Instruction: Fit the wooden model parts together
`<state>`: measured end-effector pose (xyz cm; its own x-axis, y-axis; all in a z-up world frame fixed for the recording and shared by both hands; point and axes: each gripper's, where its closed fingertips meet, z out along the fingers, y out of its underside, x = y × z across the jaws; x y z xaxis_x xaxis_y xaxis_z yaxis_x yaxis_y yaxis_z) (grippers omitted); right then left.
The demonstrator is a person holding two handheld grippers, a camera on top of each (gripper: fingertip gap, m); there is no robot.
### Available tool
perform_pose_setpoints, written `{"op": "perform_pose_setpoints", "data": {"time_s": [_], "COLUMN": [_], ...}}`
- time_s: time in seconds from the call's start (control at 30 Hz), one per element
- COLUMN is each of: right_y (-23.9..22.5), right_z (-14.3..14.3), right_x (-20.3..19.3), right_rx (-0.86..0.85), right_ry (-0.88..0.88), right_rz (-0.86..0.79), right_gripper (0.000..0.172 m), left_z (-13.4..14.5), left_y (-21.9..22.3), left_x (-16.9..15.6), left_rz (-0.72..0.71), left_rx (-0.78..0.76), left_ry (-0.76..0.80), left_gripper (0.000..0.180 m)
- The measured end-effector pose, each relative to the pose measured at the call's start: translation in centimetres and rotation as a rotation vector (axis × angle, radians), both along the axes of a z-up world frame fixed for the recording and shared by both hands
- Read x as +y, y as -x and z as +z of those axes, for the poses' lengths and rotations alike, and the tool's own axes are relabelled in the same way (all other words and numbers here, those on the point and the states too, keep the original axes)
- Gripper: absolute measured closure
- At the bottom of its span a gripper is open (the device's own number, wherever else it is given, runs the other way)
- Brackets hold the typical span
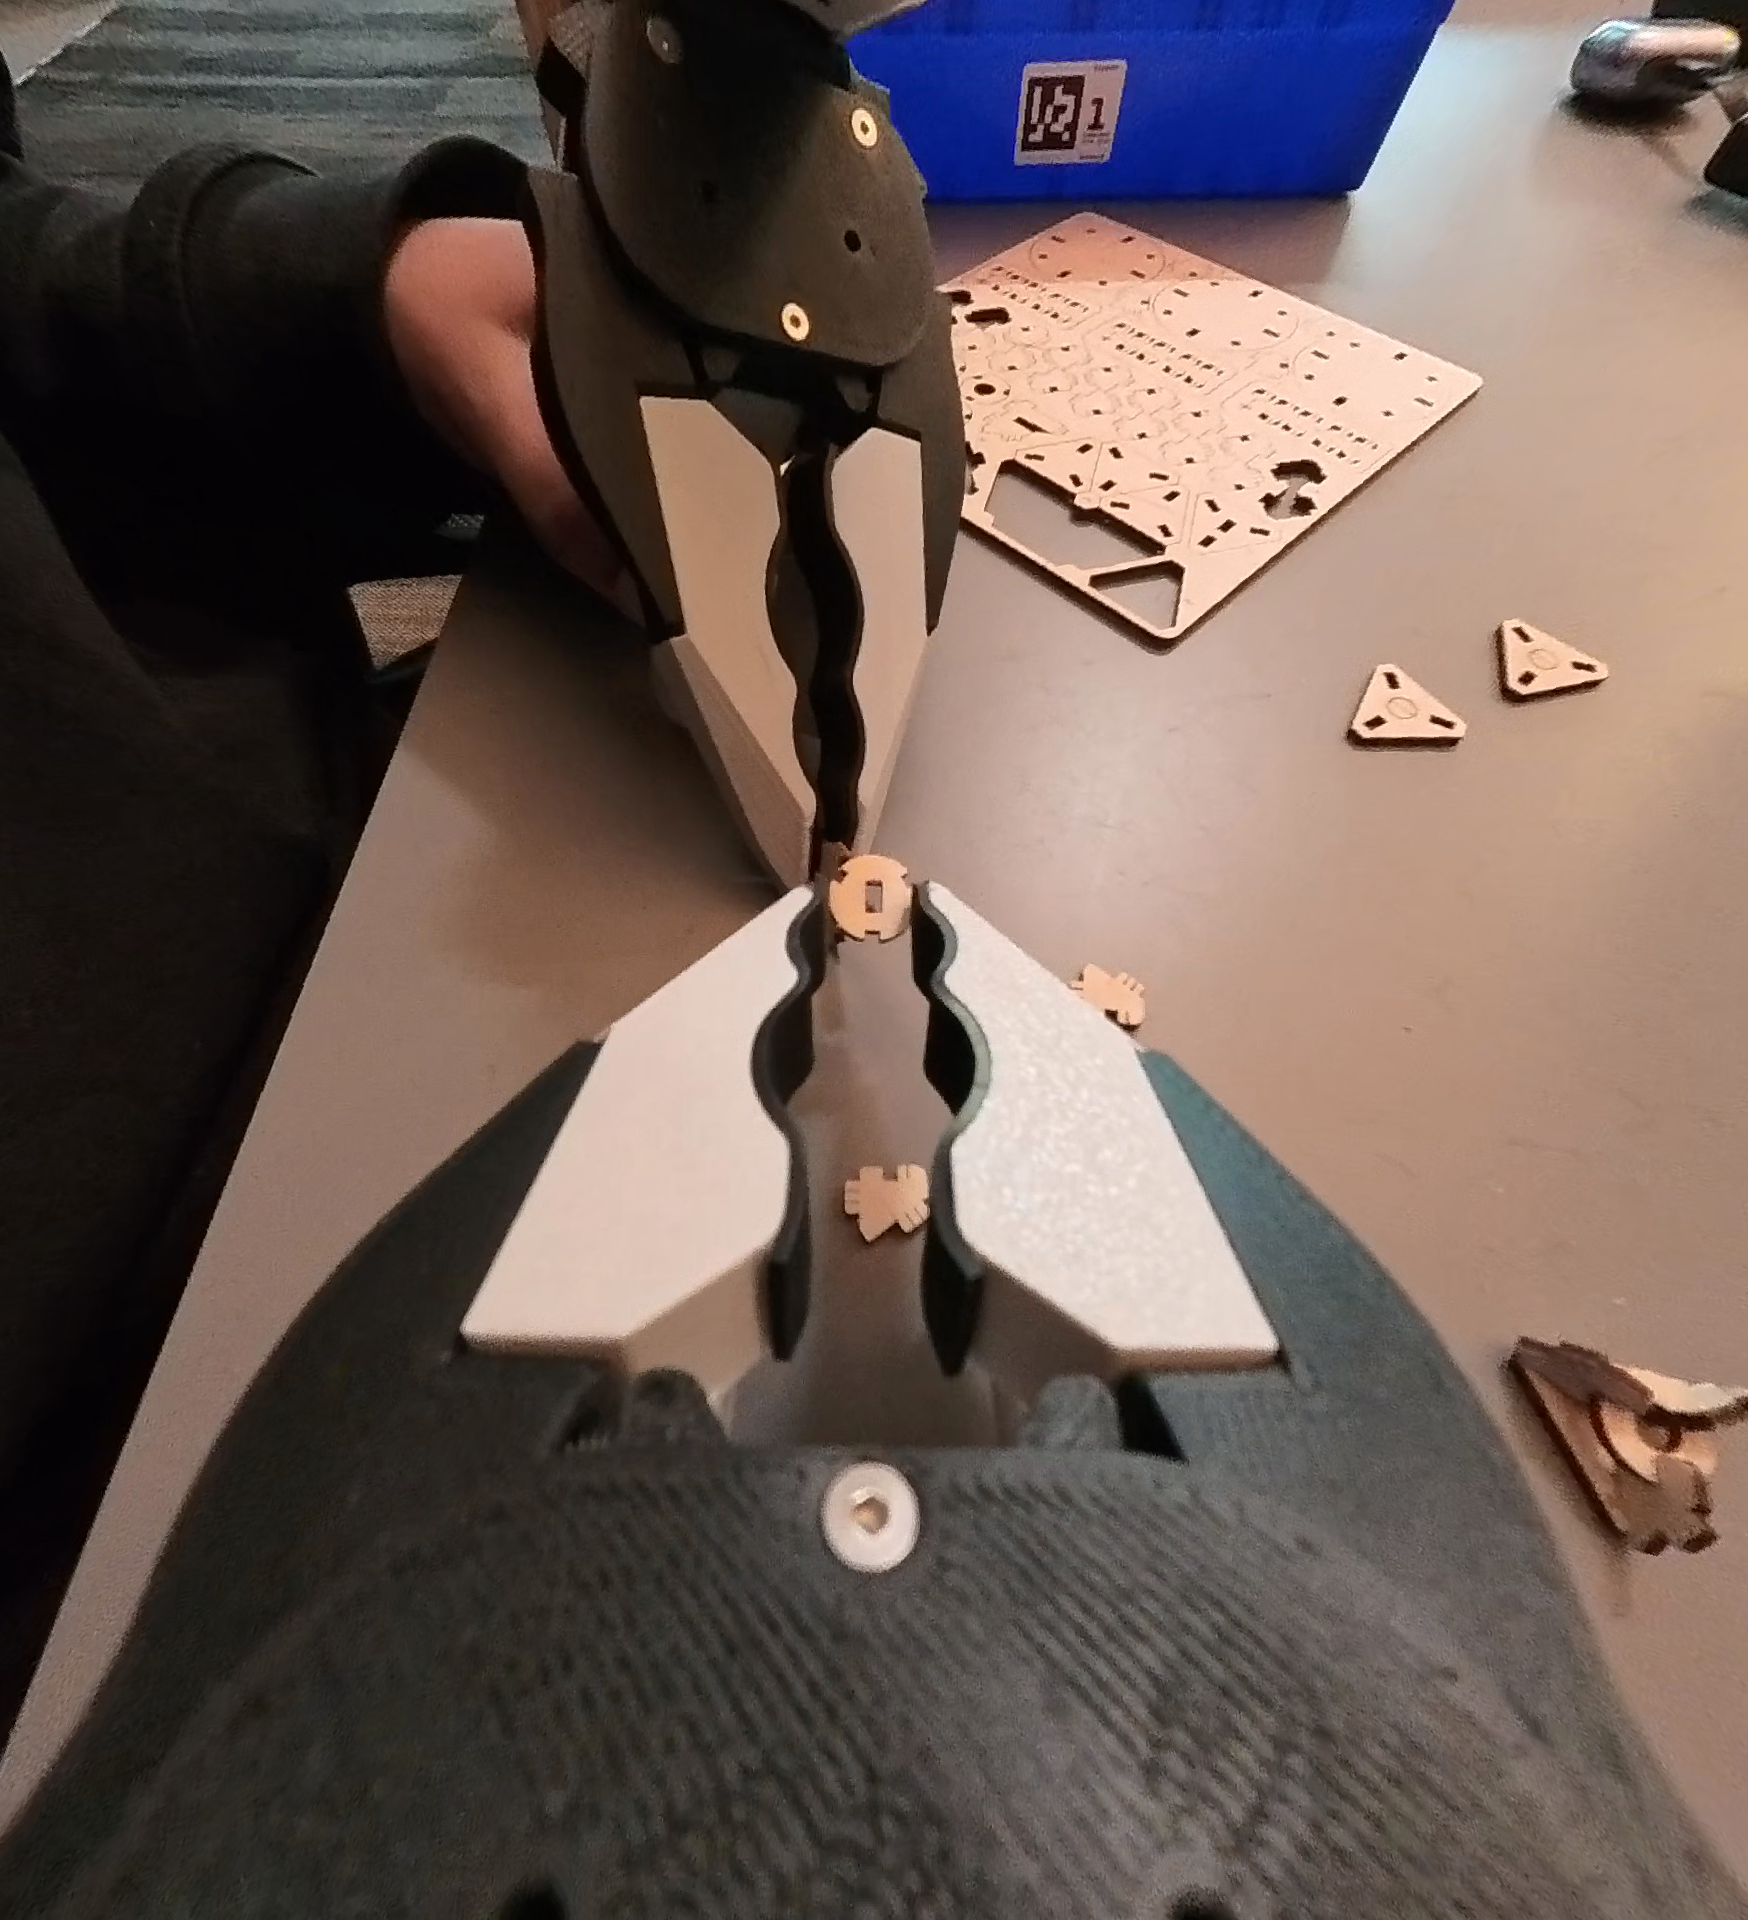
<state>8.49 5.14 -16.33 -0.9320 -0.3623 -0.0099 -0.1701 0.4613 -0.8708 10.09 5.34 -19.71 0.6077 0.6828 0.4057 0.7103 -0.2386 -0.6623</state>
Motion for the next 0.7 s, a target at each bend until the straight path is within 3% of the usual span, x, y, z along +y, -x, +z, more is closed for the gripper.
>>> {"op": "perform_pose_setpoints", "data": {"time_s": [0.7], "right_y": [0.07], "right_z": [-0.80], "right_x": [-0.17], "right_rx": [0.021], "right_ry": [-0.046], "right_rz": [-0.013], "right_gripper": [0.158], "left_z": [0.01], "left_y": [0.01], "left_x": [0.01], "left_rz": [0.000], "left_rx": [-0.001], "left_ry": [-0.001], "left_gripper": [0.179]}}
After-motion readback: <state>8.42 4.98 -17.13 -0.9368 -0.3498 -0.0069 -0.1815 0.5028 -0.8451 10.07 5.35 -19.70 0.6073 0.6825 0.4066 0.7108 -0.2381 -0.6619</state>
